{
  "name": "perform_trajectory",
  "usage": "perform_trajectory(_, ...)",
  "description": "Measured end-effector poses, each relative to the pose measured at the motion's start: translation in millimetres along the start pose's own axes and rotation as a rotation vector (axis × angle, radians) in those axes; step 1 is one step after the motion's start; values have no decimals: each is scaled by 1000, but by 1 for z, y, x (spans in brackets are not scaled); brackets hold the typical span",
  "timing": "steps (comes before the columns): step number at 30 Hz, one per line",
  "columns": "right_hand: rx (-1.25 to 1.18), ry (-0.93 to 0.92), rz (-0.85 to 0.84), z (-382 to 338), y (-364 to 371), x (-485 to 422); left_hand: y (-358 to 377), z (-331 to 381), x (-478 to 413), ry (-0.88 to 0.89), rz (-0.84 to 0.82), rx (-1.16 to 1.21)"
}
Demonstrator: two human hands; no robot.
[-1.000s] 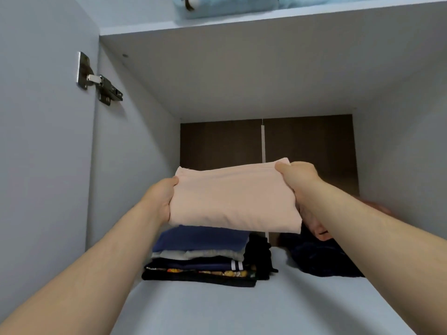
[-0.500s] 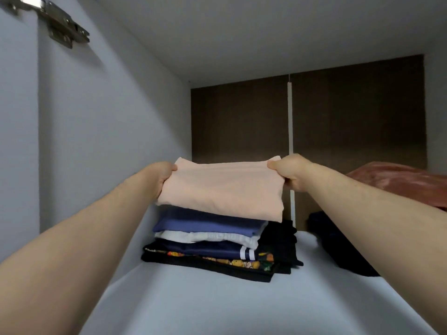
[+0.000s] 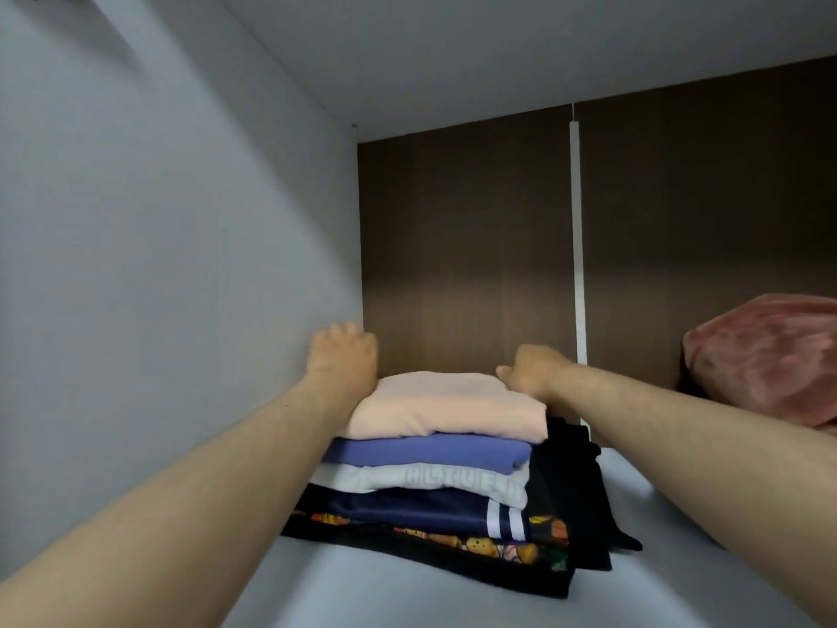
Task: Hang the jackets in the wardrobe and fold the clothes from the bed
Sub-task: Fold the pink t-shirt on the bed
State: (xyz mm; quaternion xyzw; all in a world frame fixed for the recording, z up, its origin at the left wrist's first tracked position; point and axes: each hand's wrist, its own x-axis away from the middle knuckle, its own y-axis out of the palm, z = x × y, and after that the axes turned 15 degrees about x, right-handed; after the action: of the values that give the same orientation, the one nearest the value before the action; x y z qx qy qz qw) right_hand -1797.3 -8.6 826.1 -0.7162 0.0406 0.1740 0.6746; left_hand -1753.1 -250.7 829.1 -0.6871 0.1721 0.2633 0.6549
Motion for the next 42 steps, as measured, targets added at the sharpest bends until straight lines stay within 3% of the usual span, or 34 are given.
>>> perform_trajectory(1,16,-62,115,-5,-5,0,0,4,-4,84,-12,93)
perform_trajectory(3,-52,-232,233,-16,-12,4,-3,9,-13,81,-218,433)
perform_trajectory(5,-64,-360,67,-28,-3,7,10,14,-10,24,-590,661)
perform_trajectory(7,-34,-390,-161,-35,22,8,34,14,-5,-27,-790,770)
perform_trajectory(14,-113,-347,-209,-34,41,3,51,13,-9,-78,-853,916)
perform_trajectory(23,-216,-281,-177,-31,46,15,40,15,3,-88,-768,908)
perform_trajectory(27,-285,-205,-166,-26,52,18,37,14,5,0,-676,826)
perform_trajectory(30,-327,-125,-164,-22,56,23,41,11,6,26,-448,837)
perform_trajectory(34,-475,5,-91,-8,65,46,42,4,24,4,103,760)
perform_trajectory(36,-487,50,-83,7,79,60,34,5,46,-5,211,671)
perform_trajectory(40,-164,-21,-130,21,71,120,23,1,94,19,-16,618)
perform_trajectory(42,83,-115,-17,23,54,143,10,-7,121,37,-127,612)
